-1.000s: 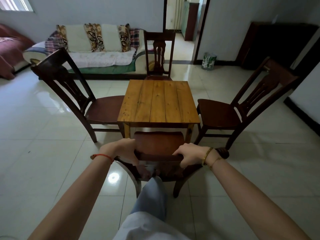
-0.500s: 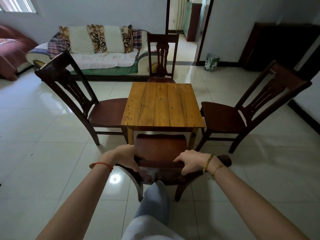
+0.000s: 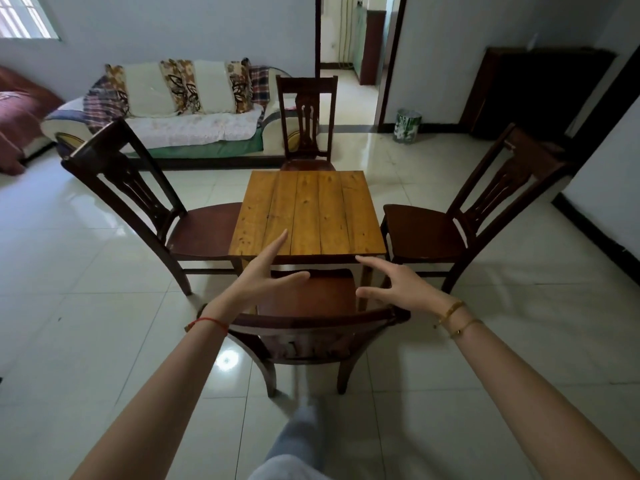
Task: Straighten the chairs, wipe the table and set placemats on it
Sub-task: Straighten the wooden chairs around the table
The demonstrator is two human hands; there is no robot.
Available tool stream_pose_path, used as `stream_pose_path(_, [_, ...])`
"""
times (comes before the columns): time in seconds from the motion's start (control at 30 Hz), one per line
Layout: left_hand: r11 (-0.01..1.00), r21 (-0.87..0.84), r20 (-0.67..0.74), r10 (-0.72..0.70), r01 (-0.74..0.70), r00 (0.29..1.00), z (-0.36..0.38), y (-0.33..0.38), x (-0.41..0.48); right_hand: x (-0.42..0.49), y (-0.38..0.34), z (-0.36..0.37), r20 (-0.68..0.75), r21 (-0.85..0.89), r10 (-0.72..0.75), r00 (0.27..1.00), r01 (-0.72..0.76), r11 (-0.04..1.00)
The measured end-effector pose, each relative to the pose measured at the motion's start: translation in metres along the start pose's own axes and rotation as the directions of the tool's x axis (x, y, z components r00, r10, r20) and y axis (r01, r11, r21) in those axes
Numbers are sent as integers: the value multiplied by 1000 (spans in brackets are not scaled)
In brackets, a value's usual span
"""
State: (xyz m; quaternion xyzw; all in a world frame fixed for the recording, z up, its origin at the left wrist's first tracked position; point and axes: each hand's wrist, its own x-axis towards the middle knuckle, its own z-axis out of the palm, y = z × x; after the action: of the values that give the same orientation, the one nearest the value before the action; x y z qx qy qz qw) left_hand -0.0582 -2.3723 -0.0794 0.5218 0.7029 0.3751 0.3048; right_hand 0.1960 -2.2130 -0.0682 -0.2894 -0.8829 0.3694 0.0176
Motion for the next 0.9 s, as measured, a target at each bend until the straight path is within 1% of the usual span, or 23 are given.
stream_pose_path(0.1, [997, -29, -33, 72, -73, 997, 28, 34, 5, -35, 10, -20, -100, 66, 2, 995, 5, 998])
stream_pose_path(0.23, [988, -63, 14, 143, -142, 990, 70, 73, 20, -67, 39, -45, -185, 167, 39, 982, -7, 986])
stream_pose_path(0.33, [982, -59, 21, 179, -178, 984, 105, 104, 41, -83, 69, -70, -223, 232, 74, 972, -20, 973])
stream_pose_path(0.5, [978, -44, 54, 208, -205, 977, 152, 138, 86, -93, 121, -113, -252, 233, 104, 962, -44, 971])
stream_pose_path(0.63, [973, -42, 47, 229, -227, 972, 188, 163, 139, -85, 169, -161, -278, 219, 88, 957, -26, 975])
stream_pose_path(0.9, [976, -44, -23, 213, -214, 977, 249, 220, 261, -41, 262, -277, -219, 182, 19, 976, 21, 983])
